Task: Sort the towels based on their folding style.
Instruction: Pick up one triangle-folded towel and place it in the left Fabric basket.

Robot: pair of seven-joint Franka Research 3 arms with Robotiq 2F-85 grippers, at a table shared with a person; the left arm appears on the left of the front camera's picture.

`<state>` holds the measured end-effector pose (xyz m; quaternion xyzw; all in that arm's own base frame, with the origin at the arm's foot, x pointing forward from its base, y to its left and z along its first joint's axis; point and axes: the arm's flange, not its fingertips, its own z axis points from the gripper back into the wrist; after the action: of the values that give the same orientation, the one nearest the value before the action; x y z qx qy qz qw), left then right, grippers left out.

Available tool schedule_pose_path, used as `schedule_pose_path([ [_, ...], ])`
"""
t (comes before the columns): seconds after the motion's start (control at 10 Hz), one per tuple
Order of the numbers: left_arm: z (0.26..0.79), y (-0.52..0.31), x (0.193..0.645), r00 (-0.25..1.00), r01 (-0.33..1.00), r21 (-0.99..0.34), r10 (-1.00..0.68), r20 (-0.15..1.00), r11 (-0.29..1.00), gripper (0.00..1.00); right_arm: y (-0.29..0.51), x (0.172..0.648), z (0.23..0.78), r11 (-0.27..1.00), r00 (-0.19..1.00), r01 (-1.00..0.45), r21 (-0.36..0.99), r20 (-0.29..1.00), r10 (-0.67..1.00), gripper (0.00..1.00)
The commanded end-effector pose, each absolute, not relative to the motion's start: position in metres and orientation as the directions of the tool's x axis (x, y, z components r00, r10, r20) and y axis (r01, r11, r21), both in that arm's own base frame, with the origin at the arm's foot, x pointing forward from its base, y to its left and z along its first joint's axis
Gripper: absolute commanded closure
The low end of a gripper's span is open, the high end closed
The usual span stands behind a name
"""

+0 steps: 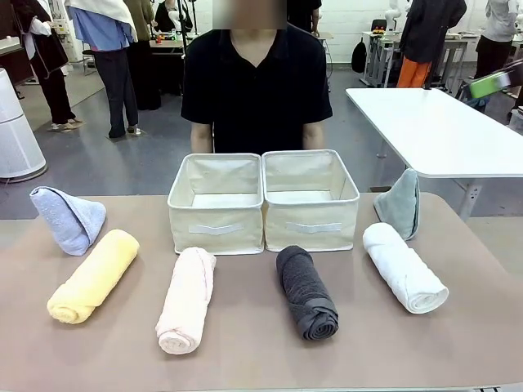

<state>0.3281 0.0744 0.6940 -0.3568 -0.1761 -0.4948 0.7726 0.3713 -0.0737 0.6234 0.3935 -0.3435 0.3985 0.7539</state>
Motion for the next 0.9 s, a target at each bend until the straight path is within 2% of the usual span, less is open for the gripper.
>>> schedule_pose_path([
  [0.0,0.689,0.094,0.33,0.422,0.906,-0.296,-0.591,0.688,0.302,0.0,-0.096,0.373,0.624,0.388,0.527,-0.83,0.401,0.793,0.305,0.0],
  [0.2,0.683,0.119,0.322,0.374,0.91,-0.184,-0.541,0.754,0.373,0.0,-0.112,0.362,0.624,0.436,0.539,-0.806,0.4,0.8,0.263,0.0],
  [0.3,0.676,0.133,0.309,0.356,0.876,-0.096,-0.499,0.79,0.473,0.0,-0.122,0.355,0.624,0.457,0.544,-0.796,0.397,0.801,0.25,0.0],
  [0.6,0.675,0.149,0.29,0.378,0.826,-0.062,-0.469,0.798,0.56,0.0,-0.138,0.341,0.623,0.48,0.544,-0.783,0.395,0.81,0.22,0.0],
  [0.8,0.679,0.152,0.284,0.375,0.818,-0.053,-0.461,0.804,0.573,0.0,-0.145,0.33,0.625,0.501,0.538,-0.776,0.383,0.817,0.207,0.0],
])
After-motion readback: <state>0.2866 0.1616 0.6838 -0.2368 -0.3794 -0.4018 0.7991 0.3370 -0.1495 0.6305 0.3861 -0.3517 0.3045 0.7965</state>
